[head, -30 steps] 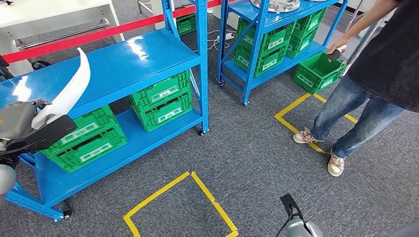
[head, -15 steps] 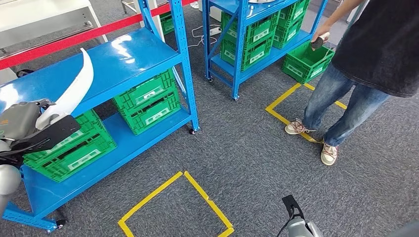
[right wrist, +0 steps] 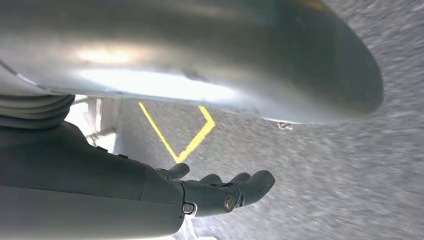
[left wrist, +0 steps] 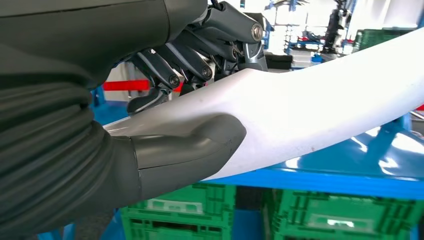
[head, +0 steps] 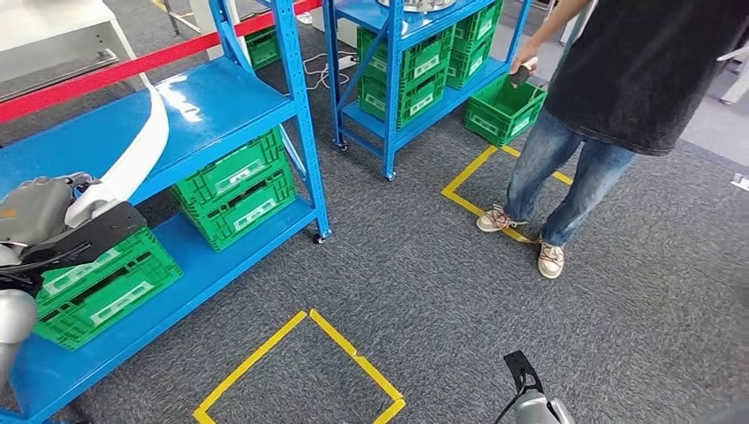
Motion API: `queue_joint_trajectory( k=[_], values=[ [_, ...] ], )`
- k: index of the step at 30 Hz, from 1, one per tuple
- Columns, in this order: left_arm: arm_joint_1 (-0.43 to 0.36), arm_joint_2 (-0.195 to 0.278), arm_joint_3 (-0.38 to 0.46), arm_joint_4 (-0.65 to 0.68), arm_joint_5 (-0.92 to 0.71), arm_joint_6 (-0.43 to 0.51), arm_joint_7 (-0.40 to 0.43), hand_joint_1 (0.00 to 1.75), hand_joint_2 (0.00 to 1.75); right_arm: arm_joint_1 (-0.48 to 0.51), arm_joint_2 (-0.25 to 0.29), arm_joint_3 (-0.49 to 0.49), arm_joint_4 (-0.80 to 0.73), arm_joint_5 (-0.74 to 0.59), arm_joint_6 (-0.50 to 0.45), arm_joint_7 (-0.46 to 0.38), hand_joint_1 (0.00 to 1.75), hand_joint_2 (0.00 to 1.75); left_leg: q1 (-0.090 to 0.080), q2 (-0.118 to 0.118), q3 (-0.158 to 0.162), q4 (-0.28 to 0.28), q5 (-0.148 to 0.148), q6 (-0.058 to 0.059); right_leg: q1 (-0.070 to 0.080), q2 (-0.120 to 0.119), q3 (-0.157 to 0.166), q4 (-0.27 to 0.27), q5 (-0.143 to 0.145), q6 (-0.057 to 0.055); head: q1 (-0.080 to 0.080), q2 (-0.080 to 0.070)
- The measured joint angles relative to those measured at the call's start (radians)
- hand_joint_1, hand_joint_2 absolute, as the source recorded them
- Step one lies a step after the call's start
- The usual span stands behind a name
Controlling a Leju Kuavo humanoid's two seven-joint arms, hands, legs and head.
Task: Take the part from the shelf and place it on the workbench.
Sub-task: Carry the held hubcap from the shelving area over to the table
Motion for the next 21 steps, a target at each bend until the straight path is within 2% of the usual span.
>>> queue_joint_trajectory(
  k=[1, 2, 3, 5, 6, 8, 9, 11, 13, 14, 15, 16, 17, 18, 19, 21],
  values=[
    [0.002, -0.001, 0.000, 0.001, 0.000, 0.000, 0.000, 1.75, 1.75, 0.001, -0.001, 0.000, 0.000, 0.001, 0.001, 0.001, 0.00, 0.00, 0.000, 0.010, -0.001, 0.002, -0.001, -0.001, 0.000, -0.003, 0.008, -0.011, 0.014, 0.001, 0.000, 0.000],
    [0.003, -0.001, 0.000, 0.000, 0.000, 0.000, 0.000, 1.75, 1.75, 0.001, -0.002, 0.000, 0.000, 0.003, 0.001, 0.001, 0.00, 0.00, 0.001, 0.019, -0.001, 0.005, -0.003, -0.003, 0.000, -0.009, 0.038, -0.062, 0.042, 0.001, 0.000, 0.000],
    [0.004, -0.001, 0.000, 0.000, 0.000, 0.000, 0.000, 1.75, 1.75, 0.001, -0.003, 0.000, 0.000, 0.004, 0.001, 0.002, 0.00, 0.00, 0.000, 0.027, -0.001, 0.009, -0.006, -0.007, 0.000, -0.024, 0.078, -0.135, 0.071, 0.001, 0.000, 0.000],
    [0.003, 0.000, 0.000, -0.002, 0.000, 0.001, 0.000, 1.75, 1.75, 0.000, -0.004, -0.001, 0.000, 0.006, 0.002, 0.002, 0.00, 0.00, -0.005, 0.041, -0.003, 0.020, -0.014, -0.017, 0.003, -0.046, 0.135, -0.242, 0.102, -0.010, 0.001, 0.000],
    [0.003, 0.000, 0.000, -0.003, 0.000, 0.001, 0.000, 1.75, 1.75, 0.000, -0.005, -0.001, 0.000, 0.006, 0.003, 0.002, 0.00, 0.00, -0.008, 0.047, -0.004, 0.022, -0.017, -0.023, 0.005, -0.050, 0.144, -0.262, 0.104, -0.017, 0.001, 0.000],
    [0.003, -0.001, 0.000, -0.003, 0.000, 0.002, -0.001, 1.75, 1.75, 0.001, -0.004, -0.001, 0.000, 0.006, 0.003, 0.002, 0.00, 0.00, -0.010, 0.059, -0.001, 0.021, -0.020, -0.032, 0.005, -0.033, 0.140, -0.262, 0.105, -0.032, 0.000, 0.000],
    [0.003, -0.002, 0.000, -0.004, 0.000, 0.002, -0.001, 1.75, 1.75, 0.002, -0.004, -0.001, 0.000, 0.006, 0.003, 0.002, 0.00, 0.00, -0.008, 0.055, -0.001, 0.024, -0.024, -0.038, 0.004, -0.026, 0.139, -0.264, 0.107, -0.037, 0.000, 0.000],
    [0.003, -0.001, 0.000, -0.007, 0.004, 0.005, -0.006, 1.75, 1.75, 0.001, -0.004, -0.001, 0.000, 0.008, 0.002, 0.002, 0.00, 0.00, -0.004, 0.022, -0.022, 0.076, -0.060, -0.050, -0.001, -0.011, 0.139, -0.266, 0.112, -0.047, -0.001, 0.000],
    [0.008, 0.002, 0.000, -0.008, 0.009, 0.009, -0.013, 1.75, 1.75, 0.000, -0.004, -0.001, 0.000, 0.010, 0.002, 0.002, 0.00, 0.00, -0.001, -0.013, -0.078, 0.202, -0.126, -0.057, -0.002, 0.006, 0.138, -0.267, 0.113, -0.051, -0.001, 0.000],
    [0.014, 0.004, 0.000, -0.008, 0.010, 0.010, -0.015, 1.75, 1.75, 0.000, -0.004, -0.001, 0.000, 0.011, 0.002, 0.001, 0.00, 0.00, 0.000, -0.018, -0.107, 0.264, -0.149, -0.058, -0.001, 0.015, 0.137, -0.266, 0.114, -0.052, -0.001, 0.000],
    [0.020, 0.005, 0.000, -0.010, 0.011, 0.011, -0.016, 1.75, 1.75, 0.001, -0.004, -0.001, 0.000, 0.013, 0.002, 0.000, 0.00, 0.00, 0.000, -0.021, -0.124, 0.298, -0.153, -0.056, -0.001, 0.027, 0.137, -0.266, 0.114, -0.052, -0.001, 0.000],
    [0.026, 0.006, 0.000, -0.012, 0.011, 0.012, -0.016, 1.75, 1.75, 0.002, -0.004, -0.001, 0.000, 0.014, 0.003, 0.000, 0.00, 0.00, 0.000, -0.023, -0.125, 0.295, -0.138, -0.053, 0.000, 0.038, 0.138, -0.266, 0.114, -0.052, -0.001, 0.000],
    [0.029, 0.008, 0.000, -0.015, 0.011, 0.013, -0.018, 1.75, 1.75, 0.002, -0.004, -0.001, 0.000, 0.015, 0.003, -0.001, 0.00, 0.00, 0.000, -0.028, -0.108, 0.254, -0.106, -0.048, 0.000, 0.048, 0.138, -0.266, 0.114, -0.051, -0.001, 0.000],
    [0.030, 0.010, 0.000, -0.020, 0.011, 0.015, -0.019, 1.75, 1.75, 0.002, -0.004, -0.001, 0.000, 0.016, 0.003, -0.002, 0.00, 0.00, -0.001, -0.042, -0.079, 0.186, -0.066, -0.041, 0.001, 0.059, 0.139, -0.266, 0.115, -0.051, -0.001, 0.000],
    [0.030, 0.013, 0.000, -0.025, 0.011, 0.018, -0.023, 1.75, 1.75, 0.001, -0.003, -0.001, 0.000, 0.017, 0.004, -0.003, 0.00, 0.00, -0.001, -0.063, -0.048, 0.121, -0.038, -0.033, 0.002, 0.068, 0.139, -0.266, 0.116, -0.049, -0.001, 0.000],
    [0.029, 0.019, 0.000, -0.034, 0.012, 0.024, -0.034, 1.75, 1.75, 0.000, -0.002, -0.001, 0.000, 0.019, 0.006, -0.006, 0.00, 0.00, -0.003, -0.094, -0.007, 0.035, -0.014, -0.024, -0.001, 0.086, 0.134, -0.266, 0.120, -0.040, 0.000, 0.000]
  ],
)
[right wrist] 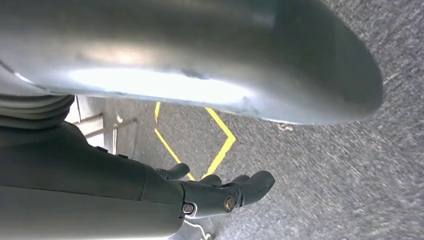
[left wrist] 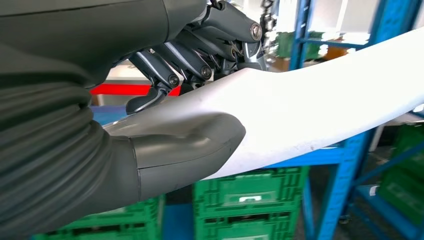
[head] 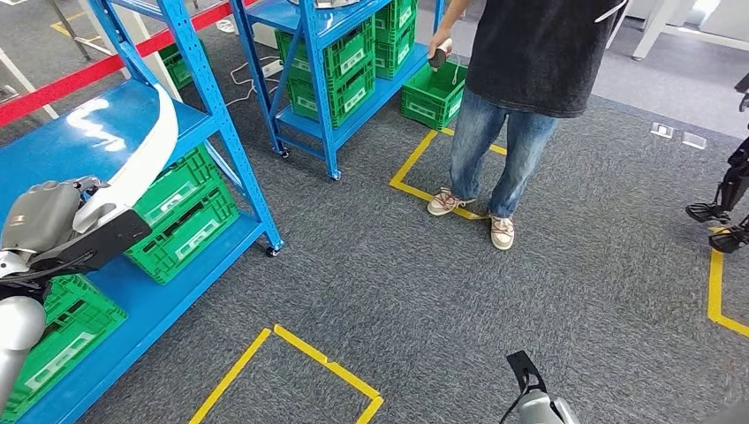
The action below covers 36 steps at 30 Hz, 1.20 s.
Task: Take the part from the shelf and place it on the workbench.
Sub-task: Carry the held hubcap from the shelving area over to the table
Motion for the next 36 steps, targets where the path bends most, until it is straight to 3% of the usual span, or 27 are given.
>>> queue_joint_trajectory(
  k=[2, 3, 5, 7, 9, 10, 12, 14, 16, 18, 20, 23, 24, 25, 26, 27, 29, 31, 33, 34, 36],
  values=[
    [0.001, 0.003, 0.000, -0.007, 0.001, 0.005, -0.012, 1.75, 1.75, 0.002, 0.001, 0.000, 0.000, 0.002, 0.001, -0.002, 0.00, 0.00, -0.002, 0.008, 0.008, -0.018, -0.003, 0.003, -0.004, 0.020, -0.007, -0.004, 0.007, 0.014, 0.000, 0.000],
    [0.001, 0.003, 0.000, -0.010, 0.003, 0.007, -0.017, 1.75, 1.75, 0.003, 0.002, 0.000, 0.000, 0.003, 0.001, -0.002, 0.00, 0.00, -0.001, 0.019, 0.009, -0.023, 0.001, 0.005, -0.005, 0.018, -0.009, -0.005, 0.008, 0.019, 0.000, 0.000],
    [-0.001, 0.003, 0.001, -0.016, 0.006, 0.012, -0.026, 1.75, 1.75, 0.003, 0.002, 0.000, 0.000, 0.005, 0.002, -0.003, 0.00, 0.00, 0.003, 0.042, 0.015, -0.039, 0.010, 0.015, 0.000, -0.023, -0.027, 0.030, -0.016, 0.028, 0.004, 0.000],
    [0.001, 0.004, 0.002, -0.018, 0.008, 0.015, -0.030, 1.75, 1.75, 0.000, 0.000, 0.000, 0.000, 0.006, 0.002, -0.004, 0.00, 0.00, 0.004, 0.065, 0.016, -0.042, 0.013, 0.022, 0.004, -0.073, -0.081, 0.143, -0.076, 0.034, 0.008, 0.000],
    [0.005, 0.004, 0.003, -0.018, 0.009, 0.015, -0.035, 1.75, 1.75, -0.001, -0.001, 0.000, 0.000, 0.006, 0.002, -0.004, 0.00, 0.00, 0.003, 0.088, 0.013, -0.037, 0.011, 0.024, 0.003, -0.086, -0.132, 0.253, -0.114, 0.039, 0.009, 0.000],
    [0.008, 0.004, 0.003, -0.018, 0.009, 0.016, -0.037, 1.75, 1.75, 0.000, -0.001, 0.000, 0.000, 0.006, 0.002, -0.004, 0.00, 0.00, 0.004, 0.099, 0.011, -0.034, 0.010, 0.024, 0.002, -0.089, -0.136, 0.263, -0.109, 0.042, 0.009, 0.000],
    [0.008, 0.003, 0.003, -0.018, 0.010, 0.019, -0.041, 1.75, 1.75, 0.001, -0.003, -0.001, 0.000, 0.006, 0.002, -0.004, 0.00, 0.00, 0.005, 0.120, 0.010, -0.026, 0.004, 0.019, 0.000, -0.103, -0.082, 0.167, -0.056, 0.044, 0.009, 0.000],
    [0.004, 0.002, 0.003, -0.018, 0.013, 0.027, -0.048, 1.75, 1.75, 0.000, -0.006, -0.002, 0.000, 0.006, 0.003, -0.004, 0.00, 0.00, 0.001, 0.137, 0.007, -0.013, -0.006, 0.008, 0.002, -0.134, -0.018, 0.050, -0.018, 0.038, 0.009, 0.000],
    [0.002, -0.001, 0.005, -0.019, 0.018, 0.040, -0.056, 1.75, 1.75, -0.001, -0.006, -0.002, 0.000, 0.006, 0.005, -0.004, 0.00, 0.00, -0.004, 0.152, 0.007, -0.006, -0.012, -0.003, 0.005, -0.143, -0.003, 0.013, -0.012, 0.024, 0.009, 0.000],
    [0.002, -0.006, 0.005, -0.020, 0.020, 0.050, -0.064, 1.75, 1.75, 0.000, -0.006, -0.002, 0.000, 0.006, 0.008, -0.004, 0.00, 0.00, -0.005, 0.164, 0.009, -0.008, -0.015, -0.012, 0.004, -0.124, -0.007, 0.010, -0.006, 0.010, 0.008, 0.000],
    [0.006, -0.009, 0.005, -0.022, 0.021, 0.056, -0.070, 1.75, 1.75, 0.000, -0.006, -0.002, 0.000, 0.006, 0.012, -0.005, 0.00, 0.00, -0.001, 0.139, -0.004, 0.024, -0.043, -0.023, -0.001, -0.108, -0.007, 0.005, 0.000, -0.002, 0.006, 0.000],
    [0.019, -0.007, 0.006, -0.024, 0.021, 0.061, -0.076, 1.75, 1.75, 0.000, -0.007, -0.003, 0.000, 0.005, 0.015, -0.007, 0.00, 0.00, 0.005, 0.080, -0.082, 0.206, -0.140, -0.033, -0.002, -0.080, -0.012, 0.003, 0.006, -0.011, 0.004, 0.000],
    [0.025, -0.006, 0.006, -0.024, 0.021, 0.061, -0.077, 1.75, 1.75, 0.000, -0.007, -0.003, 0.000, 0.005, 0.015, -0.007, 0.00, 0.00, 0.005, 0.075, -0.106, 0.259, -0.157, -0.032, -0.001, -0.069, -0.013, 0.003, 0.007, -0.012, 0.004, 0.000],
    [0.030, -0.006, 0.006, -0.024, 0.022, 0.061, -0.077, 1.75, 1.75, 0.001, -0.007, -0.004, 0.000, 0.004, 0.015, -0.007, 0.00, 0.00, 0.005, 0.072, -0.116, 0.279, -0.155, -0.030, 0.000, -0.058, -0.014, 0.003, 0.008, -0.013, 0.004, 0.000],
    [0.034, -0.006, 0.006, -0.024, 0.022, 0.061, -0.077, 1.75, 1.75, 0.002, -0.007, -0.004, 0.000, 0.004, 0.015, -0.007, 0.00, 0.00, 0.005, 0.069, -0.106, 0.259, -0.133, -0.025, 0.002, -0.046, -0.015, 0.003, 0.010, -0.013, 0.004, 0.000],
    [0.035, -0.006, 0.006, -0.025, 0.022, 0.060, -0.077, 1.75, 1.75, 0.002, -0.007, -0.004, 0.000, 0.003, 0.015, -0.007, 0.00, 0.00, 0.004, 0.061, -0.079, 0.202, -0.098, -0.019, 0.003, -0.034, -0.015, 0.003, 0.012, -0.012, 0.004, 0.000],
    [0.033, -0.005, 0.006, -0.028, 0.022, 0.060, -0.080, 1.75, 1.75, 0.001, -0.007, -0.005, 0.000, 0.001, 0.015, -0.007, 0.00, 0.00, 0.002, 0.023, -0.012, 0.060, -0.039, -0.002, 0.004, -0.013, -0.016, 0.003, 0.016, -0.007, 0.004, 0.000],
    [0.028, -0.006, 0.007, -0.029, 0.021, 0.060, -0.083, 1.75, 1.75, 0.000, -0.006, -0.005, 0.000, 0.000, 0.015, -0.007, 0.00, 0.00, -0.002, -0.001, 0.019, -0.007, -0.024, 0.007, -0.001, 0.005, -0.023, 0.002, 0.022, 0.004, 0.004, 0.000],
    [0.025, -0.011, 0.007, -0.030, 0.021, 0.058, -0.083, 1.75, 1.75, 0.001, -0.005, -0.006, 0.000, -0.001, 0.015, -0.007, 0.00, 0.00, -0.002, 0.015, 0.024, -0.018, -0.018, 0.011, -0.005, 0.024, -0.029, -0.004, 0.031, 0.019, 0.004, 0.000],
    [0.021, -0.015, 0.007, -0.031, 0.021, 0.056, -0.083, 1.75, 1.75, 0.003, -0.005, -0.008, 0.000, -0.002, 0.015, -0.007, 0.00, 0.00, -0.001, 0.026, 0.027, -0.027, -0.012, 0.014, -0.004, 0.019, -0.032, -0.001, 0.030, 0.024, 0.004, 0.000],
    [0.011, -0.021, 0.007, -0.032, 0.021, 0.053, -0.082, 1.75, 1.75, 0.001, -0.005, -0.012, 0.000, -0.004, 0.015, -0.007, 0.00, 0.00, 0.005, 0.049, 0.031, -0.043, 0.001, 0.023, 0.002, -0.024, -0.060, 0.056, -0.007, 0.031, 0.009, 0.000]
  ],
)
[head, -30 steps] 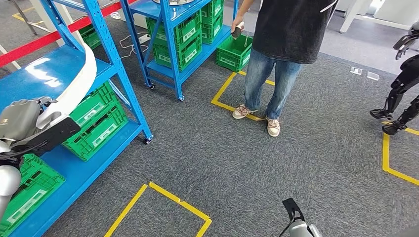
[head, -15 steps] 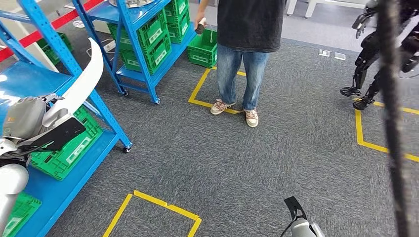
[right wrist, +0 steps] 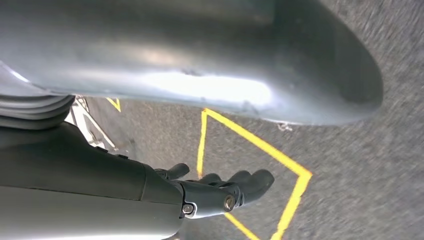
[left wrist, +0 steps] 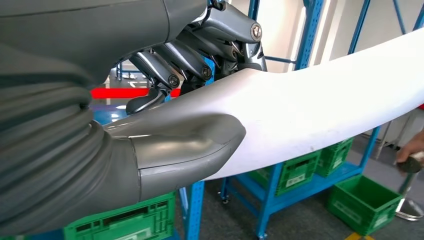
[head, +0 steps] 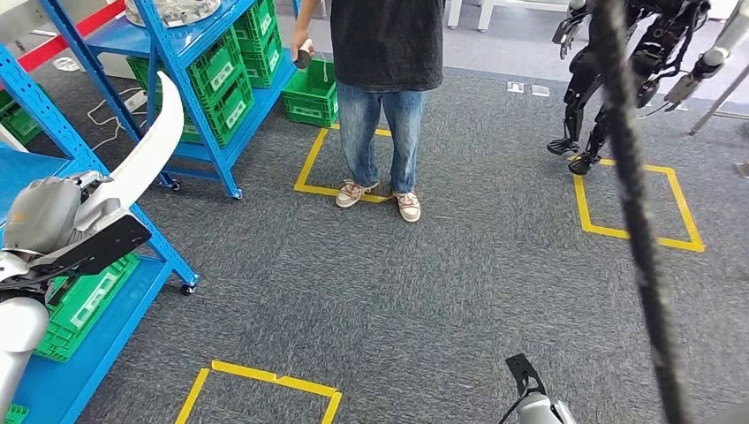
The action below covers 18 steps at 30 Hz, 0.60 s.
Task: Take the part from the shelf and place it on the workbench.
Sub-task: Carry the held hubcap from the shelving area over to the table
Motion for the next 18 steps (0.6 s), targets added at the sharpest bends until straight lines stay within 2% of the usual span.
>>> queue_joint_trajectory(
  k=[1, 2, 3, 4, 5, 6, 8, 9, 10, 12, 13, 15, 17, 18],
  values=[
    [-0.005, -0.001, 0.000, 0.000, 0.000, -0.001, 0.000, 1.75, 1.75, -0.002, -0.001, -0.002, 0.000, 0.000, 0.000, 0.000, 0.00, 0.00, -0.001, 0.011, -0.001, -0.002, 0.002, 0.003, 0.002, -0.029, -0.026, 0.058, -0.033, 0.002, 0.003, 0.000],
    [-0.008, -0.002, 0.000, 0.001, 0.000, -0.002, 0.000, 1.75, 1.75, -0.004, -0.002, -0.003, 0.000, 0.000, 0.000, 0.000, 0.00, 0.00, -0.002, 0.023, -0.003, 0.000, 0.003, 0.005, 0.003, -0.048, -0.057, 0.126, -0.067, 0.005, 0.005, 0.000],
    [-0.009, -0.003, 0.000, 0.001, 0.000, -0.003, 0.000, 1.75, 1.75, -0.005, -0.003, -0.004, 0.000, 0.000, 0.000, 0.000, 0.00, 0.00, -0.002, 0.036, -0.005, 0.002, 0.002, 0.005, 0.002, -0.057, -0.082, 0.184, -0.090, 0.009, 0.005, 0.000],
    [-0.008, -0.004, 0.000, 0.003, -0.001, -0.004, 0.001, 1.75, 1.75, -0.004, -0.003, -0.005, 0.000, 0.000, 0.000, 0.000, 0.00, 0.00, -0.002, 0.048, -0.007, 0.004, 0.001, 0.005, 0.000, -0.062, -0.094, 0.214, -0.096, 0.012, 0.005, 0.000],
    [-0.008, -0.005, 0.000, 0.004, -0.001, -0.005, 0.001, 1.75, 1.75, -0.003, -0.003, -0.006, 0.000, 0.000, 0.000, 0.001, 0.00, 0.00, -0.002, 0.059, -0.009, 0.008, 0.000, 0.004, -0.002, -0.066, -0.086, 0.207, -0.085, 0.015, 0.005, 0.000],
    [-0.010, -0.006, 0.000, 0.005, -0.001, -0.008, 0.000, 1.75, 1.75, -0.003, -0.004, -0.008, 0.000, 0.000, 0.000, 0.001, 0.00, 0.00, -0.001, 0.071, -0.011, 0.013, -0.003, 0.001, -0.004, -0.073, -0.057, 0.160, -0.059, 0.017, 0.005, 0.000],
    [-0.019, -0.007, 0.000, 0.007, -0.001, -0.016, -0.001, 1.75, 1.75, -0.004, -0.005, -0.009, 0.000, -0.001, 0.001, 0.000, 0.00, 0.00, -0.002, 0.091, -0.016, 0.028, -0.014, -0.010, -0.004, -0.106, 0.021, 0.025, -0.012, 0.018, 0.006, 0.000],
    [-0.026, -0.007, 0.000, 0.008, -0.001, -0.020, -0.002, 1.75, 1.75, -0.005, -0.005, -0.010, 0.000, -0.002, 0.001, 0.000, 0.00, 0.00, -0.004, 0.099, -0.018, 0.036, -0.019, -0.016, -0.004, -0.117, 0.045, -0.020, -0.001, 0.012, 0.006, 0.000],
    [-0.032, -0.008, 0.000, 0.008, -0.001, -0.022, -0.004, 1.75, 1.75, -0.006, -0.004, -0.010, 0.000, -0.004, 0.002, -0.001, 0.00, 0.00, -0.007, 0.106, -0.018, 0.040, -0.024, -0.021, -0.002, -0.122, 0.054, -0.041, 0.001, 0.004, 0.005, 0.000],
    [-0.041, -0.013, -0.001, 0.008, -0.002, -0.023, -0.008, 1.75, 1.75, -0.005, -0.004, -0.010, 0.000, -0.006, 0.003, -0.002, 0.00, 0.00, -0.009, 0.120, -0.015, 0.039, -0.026, -0.030, -0.001, -0.104, 0.049, -0.042, 0.002, -0.013, 0.004, 0.000],
    [-0.044, -0.016, -0.001, 0.008, -0.002, -0.023, -0.009, 1.75, 1.75, -0.005, -0.004, -0.011, 0.000, -0.007, 0.003, -0.003, 0.00, 0.00, -0.008, 0.118, -0.015, 0.041, -0.030, -0.036, -0.002, -0.096, 0.049, -0.044, 0.004, -0.019, 0.004, 0.000],
    [-0.049, -0.021, -0.002, 0.008, 0.000, -0.024, -0.013, 1.75, 1.75, -0.006, -0.004, -0.013, 0.000, -0.007, 0.003, -0.003, 0.00, 0.00, -0.003, 0.080, -0.034, 0.088, -0.065, -0.046, -0.006, -0.080, 0.049, -0.049, 0.010, -0.030, 0.002, 0.000],
    [-0.053, -0.023, -0.002, 0.008, 0.004, -0.032, -0.016, 1.75, 1.75, -0.008, -0.003, -0.016, 0.000, -0.008, 0.003, -0.003, 0.00, 0.00, 0.000, 0.035, -0.086, 0.207, -0.130, -0.052, -0.007, -0.063, 0.046, -0.051, 0.013, -0.036, 0.000, 0.000],
    [-0.053, -0.024, -0.002, 0.009, 0.007, -0.038, -0.017, 1.75, 1.75, -0.010, -0.003, -0.017, 0.000, -0.008, 0.003, -0.003, 0.00, 0.00, 0.000, 0.027, -0.115, 0.270, -0.155, -0.052, -0.007, -0.052, 0.044, -0.051, 0.014, -0.037, 0.000, 0.000]
  ],
)
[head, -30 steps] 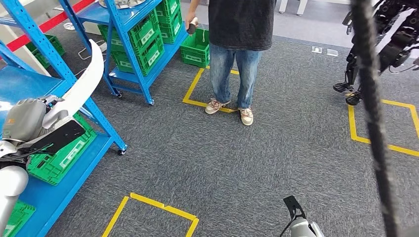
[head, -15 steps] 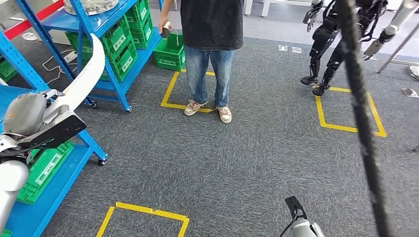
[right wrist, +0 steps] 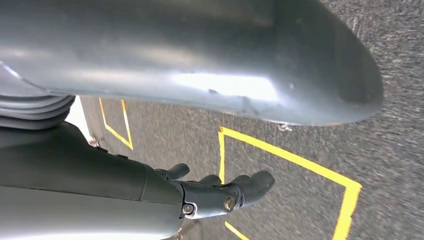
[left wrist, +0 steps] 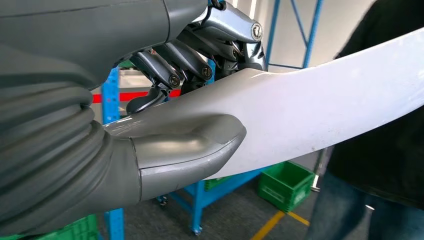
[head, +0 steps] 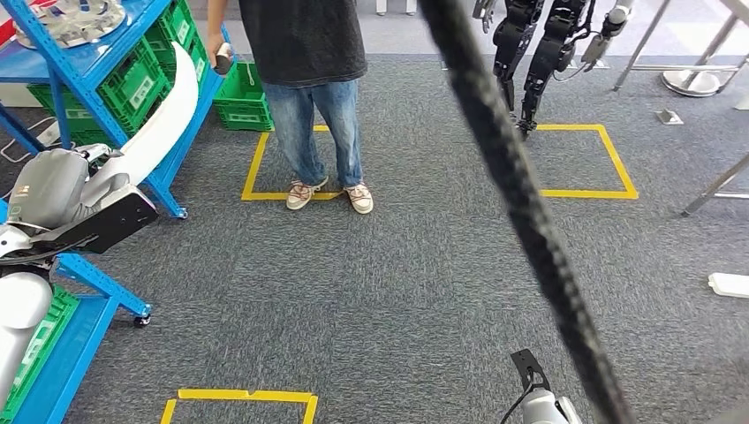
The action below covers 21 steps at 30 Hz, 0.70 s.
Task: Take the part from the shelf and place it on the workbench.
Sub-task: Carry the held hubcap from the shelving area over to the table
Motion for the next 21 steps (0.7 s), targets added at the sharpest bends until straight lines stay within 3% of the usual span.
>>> queue_joint_trajectory(
  k=[1, 2, 4, 6, 8, 10, 12, 14, 16, 17, 18, 21],
  values=[
    [0.001, -0.002, 0.000, 0.000, 0.002, -0.007, -0.001, 1.75, 1.75, -0.001, 0.000, -0.001, 0.000, 0.000, 0.000, 0.000, 0.00, 0.00, 0.000, -0.003, -0.019, 0.040, -0.009, 0.001, 0.000, 0.011, -0.001, 0.000, 0.001, 0.000, 0.000, 0.000],
    [0.001, -0.004, -0.001, 0.001, 0.004, -0.013, -0.001, 1.75, 1.75, -0.001, 0.000, -0.003, 0.000, 0.000, 0.000, 0.000, 0.00, 0.00, 0.000, -0.005, -0.021, 0.044, 0.002, 0.004, 0.001, 0.024, -0.001, 0.000, 0.002, 0.000, 0.000, 0.000],
    [-0.002, -0.008, -0.001, 0.000, 0.006, -0.017, -0.001, 1.75, 1.75, 0.000, 0.001, -0.006, 0.000, 0.000, 0.000, 0.000, 0.00, 0.00, 0.000, -0.022, 0.025, -0.057, 0.070, 0.014, 0.001, 0.048, 0.000, 0.000, 0.004, 0.003, 0.000, 0.000],
    [-0.010, -0.010, -0.001, -0.002, 0.009, -0.018, -0.002, 1.75, 1.75, -0.002, 0.002, -0.009, 0.000, 0.000, 0.000, 0.000, 0.00, 0.00, 0.000, -0.066, 0.082, -0.182, 0.120, 0.025, 0.000, 0.068, -0.004, 0.001, 0.009, 0.011, 0.000, 0.000],
    [-0.015, -0.014, -0.001, -0.003, 0.010, -0.018, -0.002, 1.75, 1.75, -0.002, 0.004, -0.010, 0.000, 0.000, 0.001, 0.000, 0.00, 0.00, -0.004, -0.086, 0.102, -0.230, 0.126, 0.030, -0.006, 0.088, -0.013, -0.002, 0.017, 0.025, 0.000, 0.000],
    [-0.017, -0.021, -0.001, -0.004, 0.010, -0.019, -0.002, 1.75, 1.75, 0.000, 0.006, -0.010, 0.000, 0.000, 0.001, 0.001, 0.00, 0.00, -0.006, -0.066, 0.106, -0.241, 0.133, 0.037, -0.011, 0.097, -0.018, -0.008, 0.026, 0.040, 0.000, 0.000],
    [-0.022, -0.028, -0.001, -0.005, 0.010, -0.020, -0.002, 1.75, 1.75, 0.002, 0.008, -0.013, 0.000, -0.001, 0.001, 0.002, 0.00, 0.00, -0.003, -0.042, 0.110, -0.255, 0.144, 0.049, -0.004, 0.054, -0.037, 0.026, 0.005, 0.046, 0.003, 0.000],
    [-0.028, -0.031, -0.001, -0.004, 0.010, -0.024, -0.004, 1.75, 1.75, -0.001, 0.007, -0.015, 0.000, -0.001, 0.001, 0.004, 0.00, 0.00, -0.004, -0.017, 0.110, -0.260, 0.149, 0.057, 0.001, 0.003, -0.088, 0.136, -0.056, 0.048, 0.006, 0.000],
    [-0.030, -0.034, -0.002, -0.001, 0.011, -0.037, -0.008, 1.75, 1.75, -0.003, 0.006, -0.016, 0.000, -0.001, 0.001, 0.005, 0.00, 0.00, -0.005, 0.009, 0.107, -0.257, 0.149, 0.059, 0.002, -0.008, -0.136, 0.248, -0.099, 0.051, 0.006, 0.000],
    [-0.030, -0.037, -0.002, 0.001, 0.012, -0.046, -0.012, 1.75, 1.75, -0.003, 0.006, -0.017, 0.000, -0.001, 0.001, 0.006, 0.00, 0.00, -0.006, 0.021, 0.106, -0.255, 0.148, 0.059, 0.002, -0.010, -0.138, 0.260, -0.096, 0.052, 0.006, 0.000],
    [-0.032, -0.039, -0.003, 0.002, 0.014, -0.053, -0.016, 1.75, 1.75, -0.002, 0.005, -0.017, 0.000, 0.000, 0.001, 0.006, 0.00, 0.00, -0.005, 0.033, 0.105, -0.253, 0.147, 0.057, 0.002, -0.014, -0.120, 0.232, -0.078, 0.053, 0.006, 0.000],
    [-0.045, -0.046, -0.004, 0.003, 0.018, -0.067, -0.023, 1.75, 1.75, -0.004, 0.002, -0.018, 0.000, 0.000, 0.002, 0.006, 0.00, 0.00, -0.009, 0.064, 0.101, -0.237, 0.135, 0.046, 0.005, -0.058, -0.011, 0.045, -0.013, 0.047, 0.006, 0.000]
  ],
)
